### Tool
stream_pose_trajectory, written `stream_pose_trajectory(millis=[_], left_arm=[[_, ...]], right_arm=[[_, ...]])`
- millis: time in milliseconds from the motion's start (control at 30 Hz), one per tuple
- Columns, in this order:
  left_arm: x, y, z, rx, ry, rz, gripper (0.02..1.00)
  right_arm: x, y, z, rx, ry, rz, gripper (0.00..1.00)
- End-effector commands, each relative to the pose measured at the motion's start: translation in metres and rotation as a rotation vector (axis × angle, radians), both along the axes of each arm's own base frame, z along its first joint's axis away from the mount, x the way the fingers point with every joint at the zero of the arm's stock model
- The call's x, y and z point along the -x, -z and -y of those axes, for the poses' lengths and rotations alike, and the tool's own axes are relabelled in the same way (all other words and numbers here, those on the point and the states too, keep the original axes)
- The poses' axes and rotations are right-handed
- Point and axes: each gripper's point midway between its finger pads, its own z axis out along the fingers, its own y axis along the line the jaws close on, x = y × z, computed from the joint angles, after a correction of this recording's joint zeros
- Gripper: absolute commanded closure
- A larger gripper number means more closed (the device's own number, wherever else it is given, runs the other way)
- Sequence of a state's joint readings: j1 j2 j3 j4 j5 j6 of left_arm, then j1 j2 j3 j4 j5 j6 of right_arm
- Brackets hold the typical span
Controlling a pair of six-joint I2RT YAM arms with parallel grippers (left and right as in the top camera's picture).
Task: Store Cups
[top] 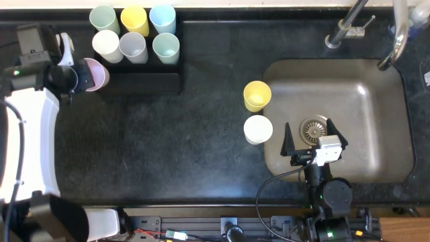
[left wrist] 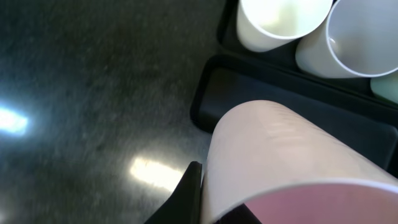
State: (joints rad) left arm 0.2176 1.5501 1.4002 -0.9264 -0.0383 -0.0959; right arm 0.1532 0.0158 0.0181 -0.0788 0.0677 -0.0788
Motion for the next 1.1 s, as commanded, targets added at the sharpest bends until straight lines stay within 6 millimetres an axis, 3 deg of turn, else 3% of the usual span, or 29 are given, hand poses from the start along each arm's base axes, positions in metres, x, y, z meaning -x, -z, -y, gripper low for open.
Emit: stream_pose_trajectory(millis=[33, 367, 500, 933, 1100], left_arm=[[-0.01, 0.024, 0.003, 0.008, 0.074, -0.049, 0.982], [-0.037, 0.073, -0.003, 0.015, 0.08, -0.097, 0.98], [-0.046, 0.077, -0.006, 0.007, 0.078, -0.074, 0.967], [-0.05, 0.094, -0.006, 0.014, 0.078, -0.101, 0.932], [-0.054, 0.093, -0.008, 0.009, 0.077, -0.085, 0.838]], right_arm=[[0.0, 0.004, 0.0, -0.004, 0.003, -0.001, 0.003], [0.0, 0.004, 0.0, -0.004, 0.003, -0.001, 0.003], [0.0, 0.003, 0.0, -0.004, 0.003, -0.001, 0.003], [0.0, 0.004, 0.0, -0.004, 0.003, -0.001, 0.003], [0.0, 0.004, 0.0, -0.004, 0.003, -0.001, 0.003]])
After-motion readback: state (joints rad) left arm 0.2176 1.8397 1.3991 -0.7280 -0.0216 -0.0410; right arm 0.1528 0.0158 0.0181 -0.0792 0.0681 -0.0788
